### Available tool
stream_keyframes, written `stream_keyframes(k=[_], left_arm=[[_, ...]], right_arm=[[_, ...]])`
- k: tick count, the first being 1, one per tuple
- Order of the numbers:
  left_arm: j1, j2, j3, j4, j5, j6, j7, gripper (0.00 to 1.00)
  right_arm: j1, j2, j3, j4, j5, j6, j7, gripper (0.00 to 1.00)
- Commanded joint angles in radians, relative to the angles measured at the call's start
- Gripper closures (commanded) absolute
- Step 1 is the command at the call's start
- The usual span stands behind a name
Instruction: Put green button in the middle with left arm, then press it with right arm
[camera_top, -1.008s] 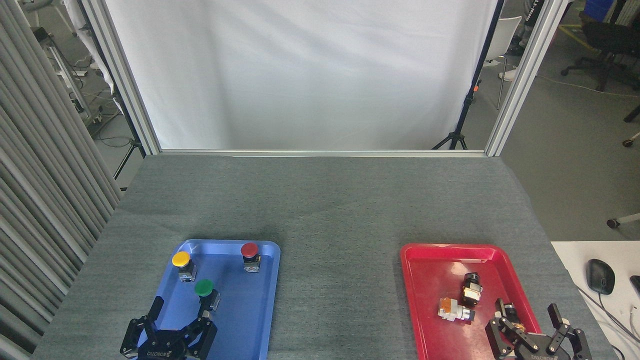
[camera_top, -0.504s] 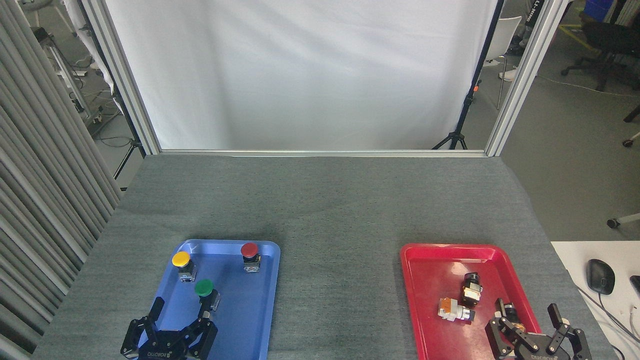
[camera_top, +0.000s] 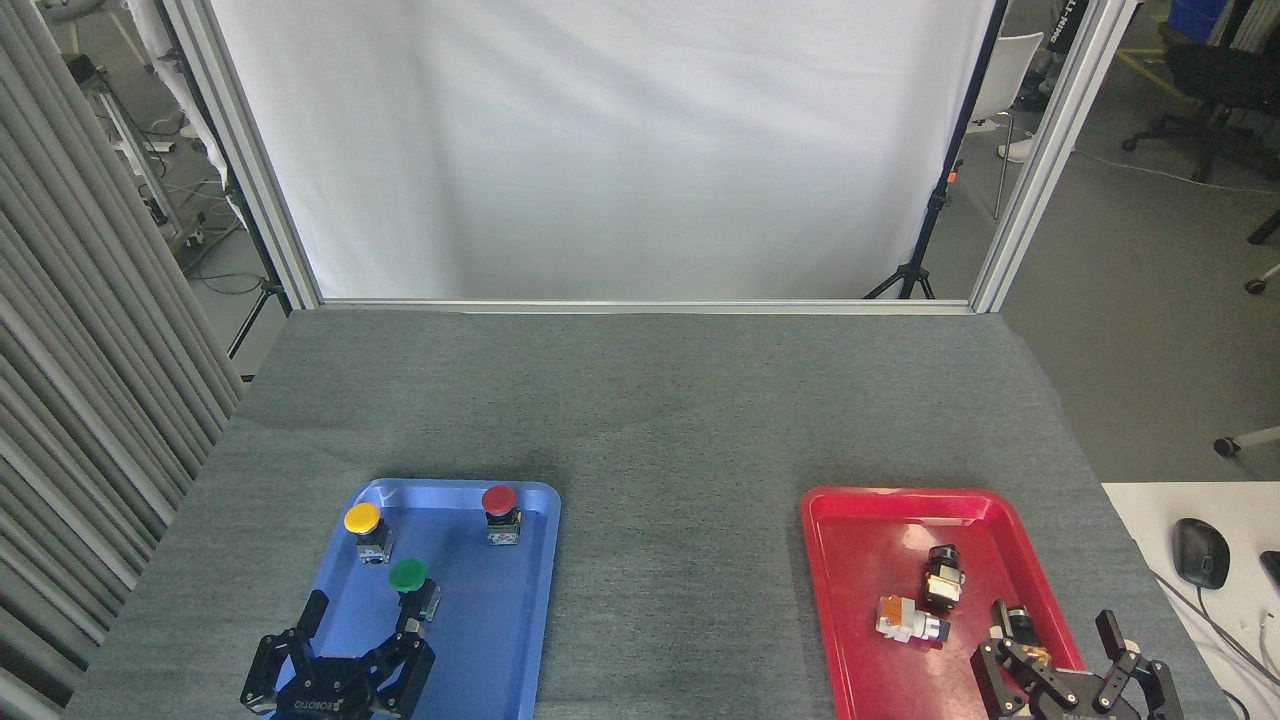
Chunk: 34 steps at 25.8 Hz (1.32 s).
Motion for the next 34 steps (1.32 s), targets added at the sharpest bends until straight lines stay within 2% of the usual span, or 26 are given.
stream_keyframes(k=[1,17,24,30,34], left_arm=[[0.005,0.002,0.000,0.001,0.000,0.000,-0.001,0.01],[-0.009,-0.003,-0.008,0.021,0.002,-0.003,0.007,0.01],[-0.048,0.002,-0.037,0.174,-0.015,0.000,0.009,0.01],[-0.177,0.013,-0.064,0.367,-0.020,-0.046,0.006,0.01],[-0.224,0.011,-0.066,0.439,-0.034,-0.043,0.007,0.01]], right_arm=[[0.000,-0.002,0.000,-0.001,0.000,0.000,-0.003,0.00],[0.000,0.005,0.000,-0.005,0.001,0.000,-0.003,0.00],[0.000,0.005,0.000,-0.005,0.001,0.000,-0.003,0.00],[0.002,0.005,0.000,-0.005,0.001,0.000,-0.003,0.00],[0.002,0.005,0.000,-0.008,0.001,0.000,-0.003,0.00]])
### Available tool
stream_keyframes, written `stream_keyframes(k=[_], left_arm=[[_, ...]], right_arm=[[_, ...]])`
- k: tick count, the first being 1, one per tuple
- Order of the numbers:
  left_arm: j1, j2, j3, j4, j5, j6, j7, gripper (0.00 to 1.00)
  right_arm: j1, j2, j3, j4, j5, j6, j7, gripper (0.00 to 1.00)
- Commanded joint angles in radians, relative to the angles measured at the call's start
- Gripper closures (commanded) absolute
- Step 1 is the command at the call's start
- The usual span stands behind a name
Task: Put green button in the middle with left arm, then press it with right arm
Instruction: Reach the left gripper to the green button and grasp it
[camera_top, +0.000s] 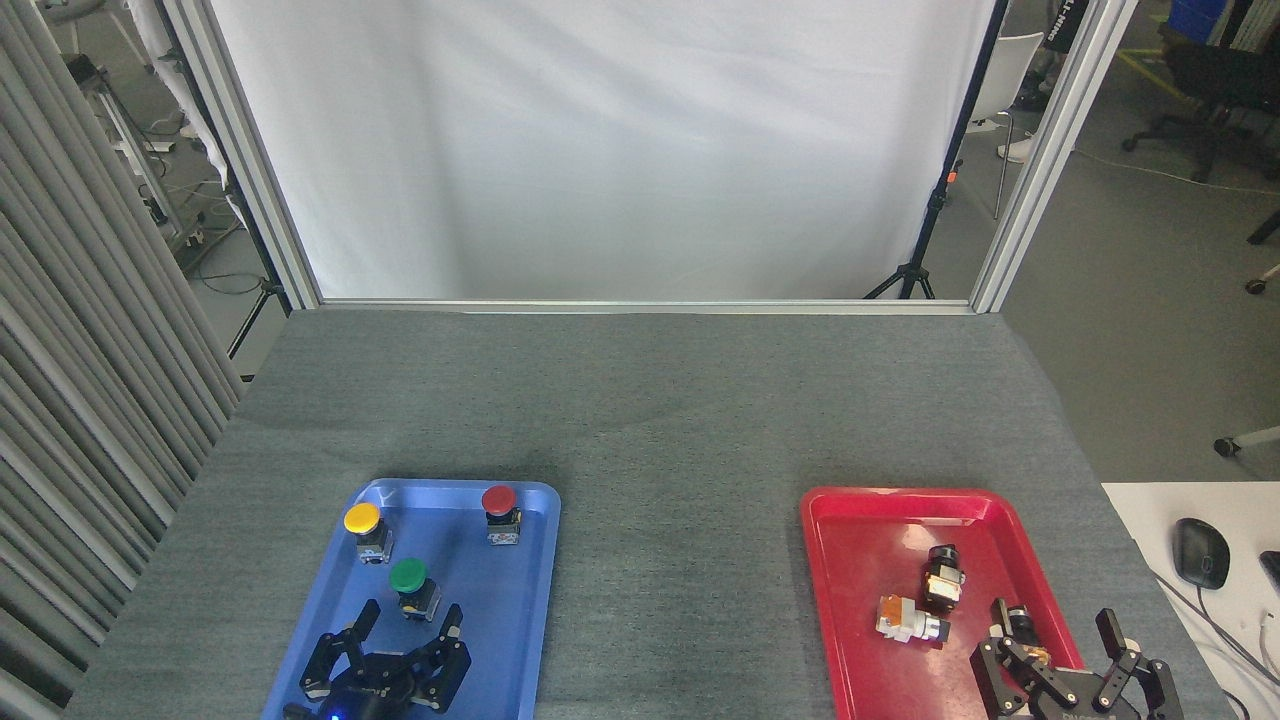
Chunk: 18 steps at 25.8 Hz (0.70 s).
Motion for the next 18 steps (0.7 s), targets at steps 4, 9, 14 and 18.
stream_keyframes(k=[4,9,14,18], left_arm=[[-0.066,-0.002,-0.005,0.103,-0.036,-0.001,0.003,0.01],[-0.099,-0.005,-0.005,0.135,-0.043,0.036,0.003,0.02],[-0.131,-0.006,-0.005,0.167,-0.042,0.065,-0.001,0.27],[-0.152,-0.003,-0.005,0.196,-0.042,0.055,0.001,0.53]], right_arm=[[0.000,-0.001,0.000,-0.004,0.000,-0.001,0.000,0.00],[0.000,-0.003,0.000,-0.004,0.000,0.000,0.000,0.00],[0.000,0.000,0.000,-0.004,0.000,0.000,0.000,0.00],[0.000,0.000,0.000,-0.004,0.000,-0.001,0.000,0.00]])
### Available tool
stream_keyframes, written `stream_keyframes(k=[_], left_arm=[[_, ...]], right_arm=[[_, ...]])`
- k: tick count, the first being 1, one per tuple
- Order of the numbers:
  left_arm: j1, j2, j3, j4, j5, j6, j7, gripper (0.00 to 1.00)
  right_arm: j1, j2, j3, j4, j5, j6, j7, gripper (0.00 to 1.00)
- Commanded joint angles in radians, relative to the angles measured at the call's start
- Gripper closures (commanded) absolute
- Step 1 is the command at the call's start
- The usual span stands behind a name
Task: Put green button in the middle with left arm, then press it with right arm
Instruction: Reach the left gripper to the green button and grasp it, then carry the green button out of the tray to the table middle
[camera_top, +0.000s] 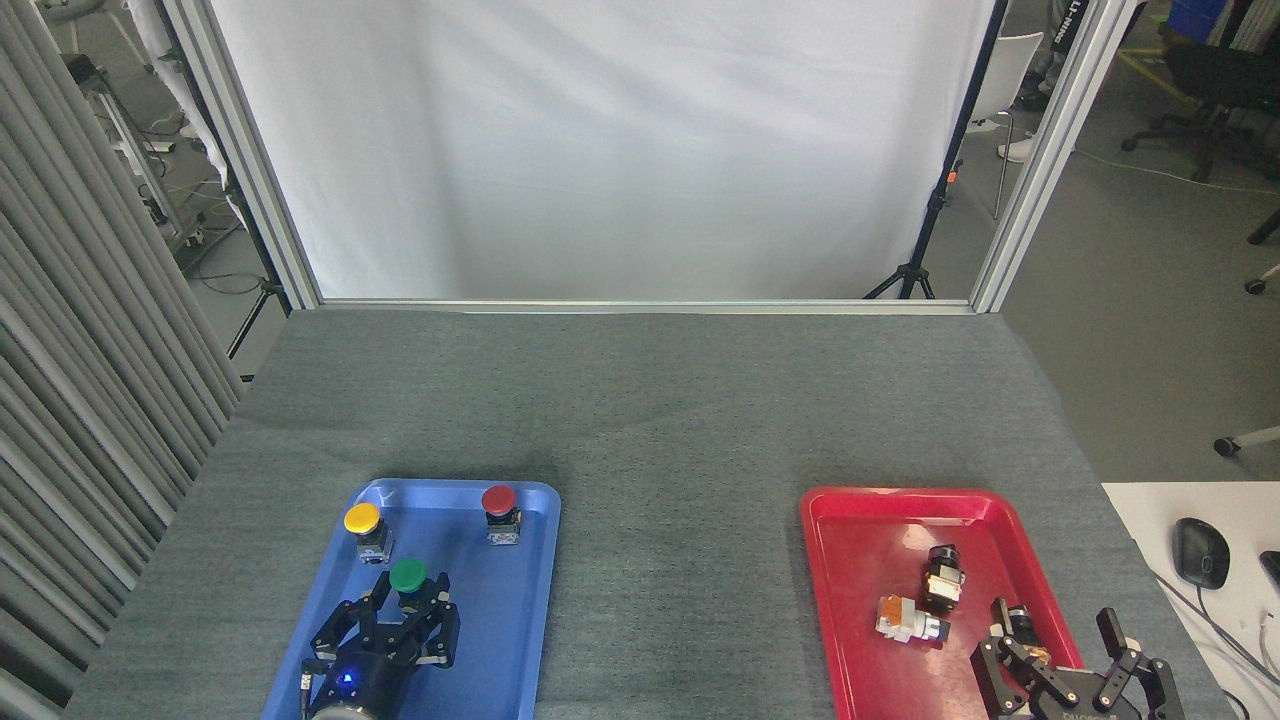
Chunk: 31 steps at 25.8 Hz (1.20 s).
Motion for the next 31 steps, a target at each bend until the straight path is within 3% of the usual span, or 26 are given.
stream_keyframes(k=[1,3,6,10,12,14,17,23,31], left_arm=[[-0.008,0.004,-0.002,0.015,0.000,-0.015,-0.004,0.70],[-0.002,0.007,-0.002,0.014,0.000,-0.060,-0.015,0.98],[0.007,0.009,-0.002,-0.026,0.000,-0.149,-0.006,1.00],[0.036,0.007,-0.006,-0.196,0.000,-0.193,-0.004,1.00],[0.027,0.001,-0.081,-0.262,-0.003,-0.261,0.001,1.00],[-0.024,-0.019,-0.195,-0.261,-0.006,-0.264,0.005,1.00],[-0.116,-0.080,-0.344,-0.143,-0.007,-0.235,-0.012,1.00],[-0.297,-0.220,-0.500,0.264,-0.055,-0.138,-0.019,1.00],[-0.306,-0.221,-0.538,0.311,-0.052,-0.127,-0.007,0.98]], right_arm=[[0.000,0.001,0.000,0.001,0.000,-0.001,0.000,0.00],[0.000,-0.001,0.000,0.001,0.000,-0.001,0.000,0.00],[0.003,0.001,0.000,0.001,0.000,-0.001,0.000,0.00],[0.011,0.004,0.002,-0.001,0.000,-0.001,0.000,0.00],[0.011,0.004,0.002,0.001,0.000,-0.001,0.000,0.00],[0.012,0.004,0.002,0.001,0.000,-0.001,0.000,0.00],[0.012,0.004,0.002,0.001,0.000,-0.001,0.000,0.00],[0.012,0.005,0.003,0.001,0.002,-0.001,0.000,0.00],[0.012,0.004,0.005,0.001,0.002,-0.001,0.000,0.00]])
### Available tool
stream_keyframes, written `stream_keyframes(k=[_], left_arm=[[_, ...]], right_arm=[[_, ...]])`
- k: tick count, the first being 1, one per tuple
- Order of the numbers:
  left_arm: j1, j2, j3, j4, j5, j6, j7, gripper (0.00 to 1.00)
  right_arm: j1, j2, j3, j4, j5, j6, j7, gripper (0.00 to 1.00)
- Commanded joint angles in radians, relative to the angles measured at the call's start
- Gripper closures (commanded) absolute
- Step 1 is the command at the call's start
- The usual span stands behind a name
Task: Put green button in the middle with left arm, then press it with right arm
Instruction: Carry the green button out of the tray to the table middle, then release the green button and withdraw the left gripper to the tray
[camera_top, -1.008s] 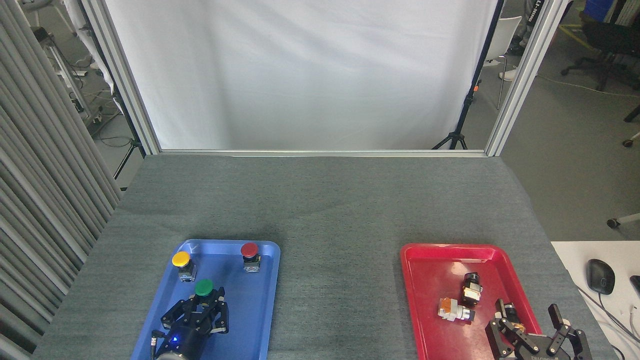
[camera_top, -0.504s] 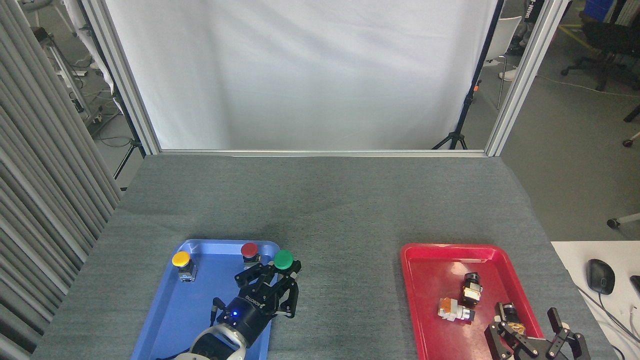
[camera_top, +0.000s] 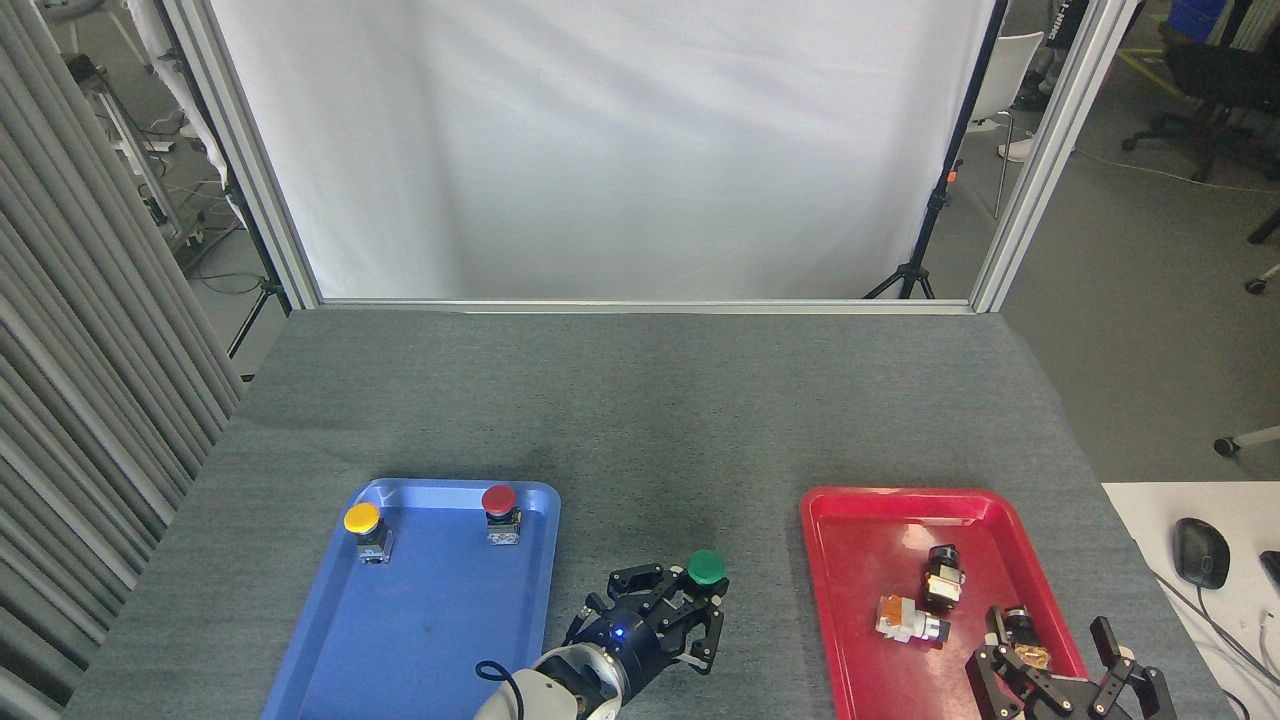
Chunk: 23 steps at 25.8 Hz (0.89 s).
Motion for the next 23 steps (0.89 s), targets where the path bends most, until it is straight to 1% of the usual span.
stream_keyframes(k=[1,2,3,4,5,6,11,13,15,16,17,20,22,23], left_arm=[[-0.003,-0.003,-0.007,0.023,-0.001,-0.001,0.007,0.88],[-0.003,-0.003,-0.009,0.023,-0.002,-0.001,0.018,0.79],[-0.003,-0.003,-0.009,0.023,-0.002,-0.001,0.033,0.66],[-0.003,-0.003,-0.009,0.023,-0.002,-0.001,0.042,0.41],[-0.003,-0.003,-0.007,0.020,-0.002,0.002,0.045,0.09],[-0.001,-0.003,-0.009,0.014,-0.002,0.002,0.044,0.00],[0.000,-0.003,-0.007,-0.008,-0.001,0.006,0.038,0.00],[0.016,-0.003,-0.006,-0.043,-0.001,0.006,0.034,0.00],[0.065,0.009,0.001,-0.166,0.006,0.011,0.033,0.00],[0.114,0.025,0.007,-0.256,0.006,0.029,0.031,0.00],[0.163,0.057,0.019,-0.361,0.006,0.079,0.030,0.00],[0.309,0.187,0.057,-0.680,0.002,0.321,0.027,0.00],[0.417,0.272,0.096,-0.831,0.007,0.482,0.028,0.00],[0.460,0.313,0.142,-0.871,0.016,0.536,0.028,0.00]], right_arm=[[0.000,-0.001,0.000,-0.001,0.001,0.000,0.000,0.00],[0.000,-0.001,0.000,0.000,0.001,0.000,0.000,0.00],[0.000,-0.001,0.000,0.000,0.001,0.000,0.000,0.00],[0.000,-0.001,0.000,-0.001,0.001,0.000,0.000,0.00],[0.000,-0.001,0.000,-0.001,0.001,-0.001,0.000,0.00],[0.000,-0.001,0.000,0.000,0.001,0.000,0.000,0.00],[0.000,0.000,0.002,-0.001,0.001,0.000,0.000,0.00],[0.002,0.000,0.003,0.000,0.001,0.000,0.000,0.00],[0.008,0.000,0.003,0.000,0.001,0.000,0.000,0.00],[0.008,0.000,0.005,0.000,0.003,0.000,0.000,0.00],[0.009,0.000,0.005,-0.001,0.003,0.000,0.000,0.00],[0.011,0.000,0.006,-0.001,0.003,0.000,0.000,0.00],[0.011,0.000,0.006,-0.001,0.003,0.000,0.000,0.00],[0.011,0.000,0.005,-0.001,0.003,0.000,0.000,0.00]])
